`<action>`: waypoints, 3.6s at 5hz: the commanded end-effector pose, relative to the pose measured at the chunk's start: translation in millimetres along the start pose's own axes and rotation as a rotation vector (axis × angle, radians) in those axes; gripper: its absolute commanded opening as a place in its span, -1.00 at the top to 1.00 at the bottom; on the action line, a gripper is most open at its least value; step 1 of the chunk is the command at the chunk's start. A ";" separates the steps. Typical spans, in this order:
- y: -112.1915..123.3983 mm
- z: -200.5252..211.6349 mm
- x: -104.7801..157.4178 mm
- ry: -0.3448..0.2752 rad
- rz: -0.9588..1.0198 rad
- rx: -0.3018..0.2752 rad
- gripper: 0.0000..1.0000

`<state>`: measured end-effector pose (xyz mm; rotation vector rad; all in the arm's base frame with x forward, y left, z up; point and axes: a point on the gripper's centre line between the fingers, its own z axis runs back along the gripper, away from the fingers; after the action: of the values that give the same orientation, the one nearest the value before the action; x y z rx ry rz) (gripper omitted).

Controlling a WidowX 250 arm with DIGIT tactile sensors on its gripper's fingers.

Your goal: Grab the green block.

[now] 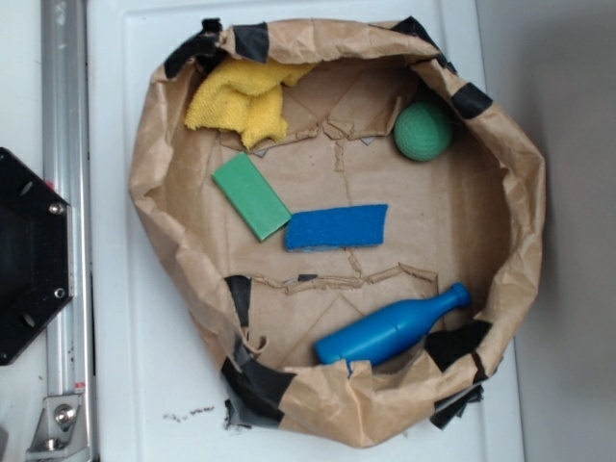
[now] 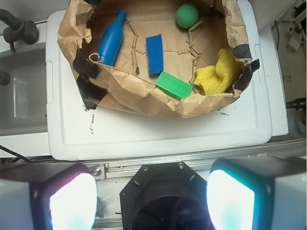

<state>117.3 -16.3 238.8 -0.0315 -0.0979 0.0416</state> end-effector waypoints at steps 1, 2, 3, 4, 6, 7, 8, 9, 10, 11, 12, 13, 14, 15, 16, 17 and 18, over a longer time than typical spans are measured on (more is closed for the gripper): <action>0.0 0.0 0.0 0.000 0.000 0.000 -1.00; 16.4 -16.3 49.3 0.015 -0.134 0.056 -1.00; 24.2 -49.2 92.5 -0.002 -0.212 -0.023 -1.00; 25.7 -90.6 121.0 0.026 -0.337 -0.021 -1.00; 22.7 -179.8 99.8 0.145 -0.530 -0.132 -1.00; 19.0 -193.8 65.1 0.188 -0.638 -0.087 -1.00; 33.3 -207.4 55.5 0.227 -0.638 -0.073 -1.00; 44.1 -208.3 53.5 0.229 -0.616 -0.064 -1.00; 50.2 -207.7 50.8 0.215 -0.608 -0.051 -1.00; 55.2 -213.3 53.4 0.172 -0.627 0.026 -1.00; 53.3 -217.7 64.0 0.114 -0.640 0.074 -1.00; 48.1 -228.6 76.8 0.074 -0.641 0.081 -1.00; 36.4 -243.5 81.3 0.092 -0.623 0.116 0.20; 34.0 -245.6 77.7 0.095 -0.605 0.146 1.00; 34.9 -234.3 75.2 0.033 -0.499 0.160 1.00; 38.1 -210.9 74.5 -0.018 -0.384 0.161 1.00; 33.3 -164.4 84.9 -0.111 -0.306 0.173 1.00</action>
<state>211.0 23.2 76.8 0.1531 -0.1625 -0.2450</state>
